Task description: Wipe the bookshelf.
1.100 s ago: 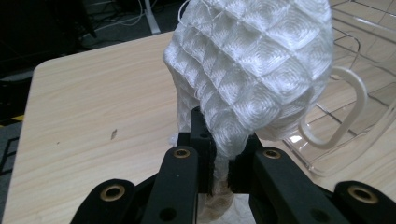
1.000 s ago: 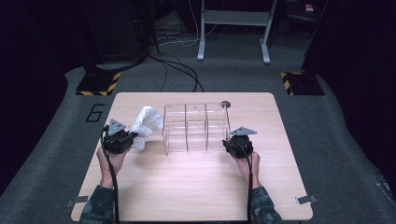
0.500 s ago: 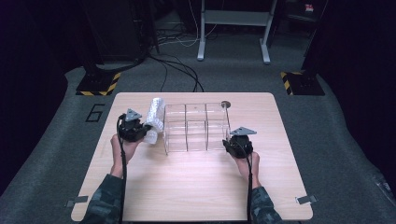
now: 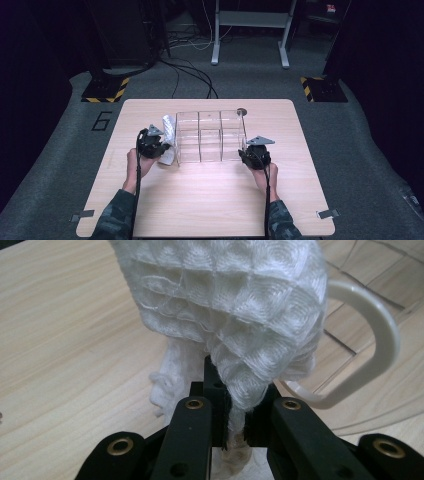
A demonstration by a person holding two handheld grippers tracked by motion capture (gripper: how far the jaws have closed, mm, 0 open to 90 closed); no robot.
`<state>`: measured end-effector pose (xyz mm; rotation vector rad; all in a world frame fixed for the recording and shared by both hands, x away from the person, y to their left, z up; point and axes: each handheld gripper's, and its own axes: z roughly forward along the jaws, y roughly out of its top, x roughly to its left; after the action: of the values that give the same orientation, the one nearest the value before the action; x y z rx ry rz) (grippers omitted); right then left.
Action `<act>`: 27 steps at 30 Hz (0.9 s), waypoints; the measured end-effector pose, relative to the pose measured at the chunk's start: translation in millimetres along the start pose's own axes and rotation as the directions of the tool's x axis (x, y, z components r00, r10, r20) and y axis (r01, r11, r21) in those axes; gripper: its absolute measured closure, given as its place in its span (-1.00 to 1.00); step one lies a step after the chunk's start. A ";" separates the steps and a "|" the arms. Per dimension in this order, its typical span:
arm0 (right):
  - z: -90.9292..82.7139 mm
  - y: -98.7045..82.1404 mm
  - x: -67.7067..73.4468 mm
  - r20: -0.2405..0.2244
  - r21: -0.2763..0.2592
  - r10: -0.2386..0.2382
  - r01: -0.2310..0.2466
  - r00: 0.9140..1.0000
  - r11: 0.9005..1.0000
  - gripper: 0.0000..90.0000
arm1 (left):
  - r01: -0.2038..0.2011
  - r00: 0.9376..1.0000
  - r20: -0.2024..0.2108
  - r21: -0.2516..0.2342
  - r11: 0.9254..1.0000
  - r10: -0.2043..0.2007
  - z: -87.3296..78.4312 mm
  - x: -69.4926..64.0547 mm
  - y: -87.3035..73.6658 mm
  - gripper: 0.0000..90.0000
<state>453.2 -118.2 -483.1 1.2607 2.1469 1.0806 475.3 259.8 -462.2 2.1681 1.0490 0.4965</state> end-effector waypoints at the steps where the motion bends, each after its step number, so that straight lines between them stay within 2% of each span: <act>1: 0.0 0.0 0.0 -0.001 0.000 0.000 0.000 1.000 1.000 0.70 | 0.005 1.000 0.004 -0.003 1.000 -0.005 1.1 -1.8 -1.4 0.86; 3: -0.1 0.1 0.1 0.000 0.001 0.001 -0.001 1.000 1.000 0.70 | -0.001 1.000 0.003 -0.004 1.000 0.001 1.9 -3.9 -4.4 0.86; 4: -0.1 0.0 0.1 0.000 0.001 0.001 -0.001 1.000 1.000 0.70 | -0.004 1.000 0.017 0.013 1.000 0.004 1.0 -4.7 -5.1 0.86; 7: 0.1 -0.1 0.3 0.001 -0.002 0.002 -0.002 1.000 1.000 0.70 | -0.026 0.999 0.024 0.028 0.999 0.025 -0.7 -8.5 -9.5 0.86; 8: 0.0 -0.1 0.2 0.000 -0.002 0.002 -0.002 1.000 1.000 0.70 | -0.026 1.000 0.017 0.015 1.000 0.026 -0.6 -10.4 -11.8 0.86; 13: 0.0 -0.2 1.0 0.001 -0.003 0.016 -0.016 1.000 1.000 0.70 | -0.041 0.999 0.027 0.026 0.999 0.041 -10.6 -17.0 -19.2 0.86; 15: 0.0 -0.3 0.5 -0.001 -0.002 0.008 -0.008 1.000 1.000 0.70 | -0.048 0.998 0.030 0.029 0.998 0.047 -13.2 -17.5 -20.9 0.86; 18: 0.0 -0.3 0.3 -0.002 -0.003 0.006 -0.006 1.000 1.000 0.70 | -0.046 0.999 0.022 -0.002 0.999 0.046 -27.0 -21.9 -25.9 0.86; 22: 0.2 0.0 0.9 0.004 -0.005 0.010 -0.010 1.000 1.000 0.70 | -0.052 0.999 0.005 -0.030 0.998 0.053 -43.8 -23.2 -24.0 0.86; 24: 0.0 -0.2 0.3 0.002 -0.002 0.001 -0.001 1.000 1.000 0.70 | -0.030 0.999 -0.013 -0.080 0.996 0.029 -52.6 -23.0 -21.0 0.86; 27: 0.0 -0.2 0.6 0.004 -0.004 0.001 -0.001 1.000 1.000 0.70 | -0.028 0.999 -0.048 -0.134 0.991 0.022 -65.4 -19.5 -13.7 0.86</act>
<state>452.8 -117.7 -483.3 1.2616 2.1396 1.0817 417.9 276.9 -426.9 2.0616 0.9848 0.6147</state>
